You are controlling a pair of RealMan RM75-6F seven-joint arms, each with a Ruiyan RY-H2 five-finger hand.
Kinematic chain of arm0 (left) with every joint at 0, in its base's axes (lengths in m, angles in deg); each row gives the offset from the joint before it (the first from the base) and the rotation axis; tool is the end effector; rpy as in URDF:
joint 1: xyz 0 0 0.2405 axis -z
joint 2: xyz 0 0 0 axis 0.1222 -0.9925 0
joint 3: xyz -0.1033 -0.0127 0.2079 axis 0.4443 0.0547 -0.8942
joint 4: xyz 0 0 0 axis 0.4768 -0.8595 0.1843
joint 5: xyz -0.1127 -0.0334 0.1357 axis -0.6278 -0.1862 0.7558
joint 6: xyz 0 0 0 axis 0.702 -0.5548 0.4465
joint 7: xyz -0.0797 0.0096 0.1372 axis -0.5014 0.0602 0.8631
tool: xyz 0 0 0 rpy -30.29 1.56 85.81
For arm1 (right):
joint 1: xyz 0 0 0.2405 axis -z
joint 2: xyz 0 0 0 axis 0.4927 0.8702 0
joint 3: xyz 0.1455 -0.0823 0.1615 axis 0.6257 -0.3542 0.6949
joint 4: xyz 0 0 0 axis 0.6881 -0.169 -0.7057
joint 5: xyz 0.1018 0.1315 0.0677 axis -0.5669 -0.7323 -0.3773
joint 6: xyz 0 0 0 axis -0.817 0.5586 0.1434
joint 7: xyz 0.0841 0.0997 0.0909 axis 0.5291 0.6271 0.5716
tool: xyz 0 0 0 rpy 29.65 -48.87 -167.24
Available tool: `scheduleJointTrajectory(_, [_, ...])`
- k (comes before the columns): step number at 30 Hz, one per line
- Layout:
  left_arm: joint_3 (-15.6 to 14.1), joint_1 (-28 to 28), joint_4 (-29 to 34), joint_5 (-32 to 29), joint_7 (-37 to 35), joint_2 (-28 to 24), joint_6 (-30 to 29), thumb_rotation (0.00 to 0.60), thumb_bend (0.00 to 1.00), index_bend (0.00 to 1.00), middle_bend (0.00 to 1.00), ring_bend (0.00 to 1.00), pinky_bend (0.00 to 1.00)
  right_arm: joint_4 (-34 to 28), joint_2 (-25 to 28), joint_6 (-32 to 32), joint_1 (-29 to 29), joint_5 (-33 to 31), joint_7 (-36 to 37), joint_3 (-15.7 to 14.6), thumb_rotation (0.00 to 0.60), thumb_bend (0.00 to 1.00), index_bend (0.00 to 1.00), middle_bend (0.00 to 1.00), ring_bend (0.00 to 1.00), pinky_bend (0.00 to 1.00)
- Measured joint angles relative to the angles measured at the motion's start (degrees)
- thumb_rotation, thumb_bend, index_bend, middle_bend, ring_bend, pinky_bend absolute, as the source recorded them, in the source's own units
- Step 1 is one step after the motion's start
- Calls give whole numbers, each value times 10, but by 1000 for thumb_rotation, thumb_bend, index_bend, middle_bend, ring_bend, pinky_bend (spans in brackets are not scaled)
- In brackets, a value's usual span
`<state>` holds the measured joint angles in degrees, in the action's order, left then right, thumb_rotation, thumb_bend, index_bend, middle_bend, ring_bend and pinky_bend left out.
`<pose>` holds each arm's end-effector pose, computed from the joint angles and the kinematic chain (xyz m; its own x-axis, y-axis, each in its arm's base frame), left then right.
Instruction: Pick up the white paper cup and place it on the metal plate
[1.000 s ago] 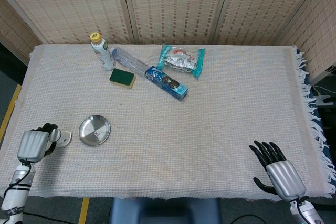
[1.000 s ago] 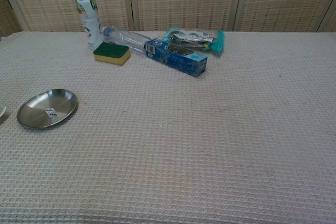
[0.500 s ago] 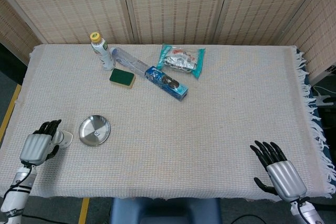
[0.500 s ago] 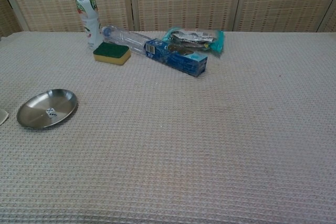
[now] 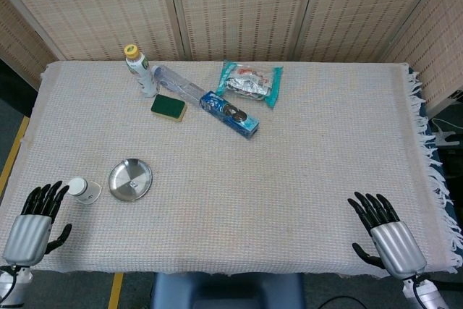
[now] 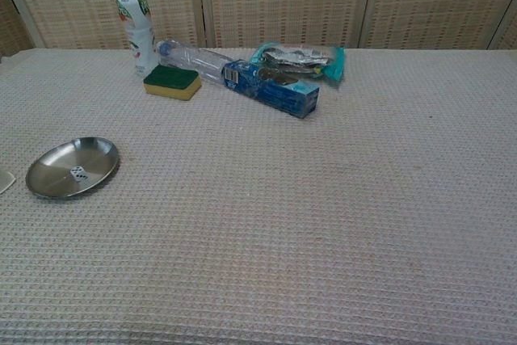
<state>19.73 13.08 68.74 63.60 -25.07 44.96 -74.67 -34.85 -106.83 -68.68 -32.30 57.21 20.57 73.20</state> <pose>-0.2793 0.1750 0.1433 0.5069 -0.0062 0.8620 0.8566 -0.1084 -0.5045 -0.2356 -0.1473 0.1395 0.4872 -0.1865 0.8532 -0.8684 -0.2069 0.4507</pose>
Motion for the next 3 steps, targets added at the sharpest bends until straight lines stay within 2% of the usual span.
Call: scheduleJointTrajectory(3, [-17,-14,14,31,-15,-16,-12,600,334,0,0,0,61,0,0,5,-2,-1,1,0,536,190,0,0,0,0])
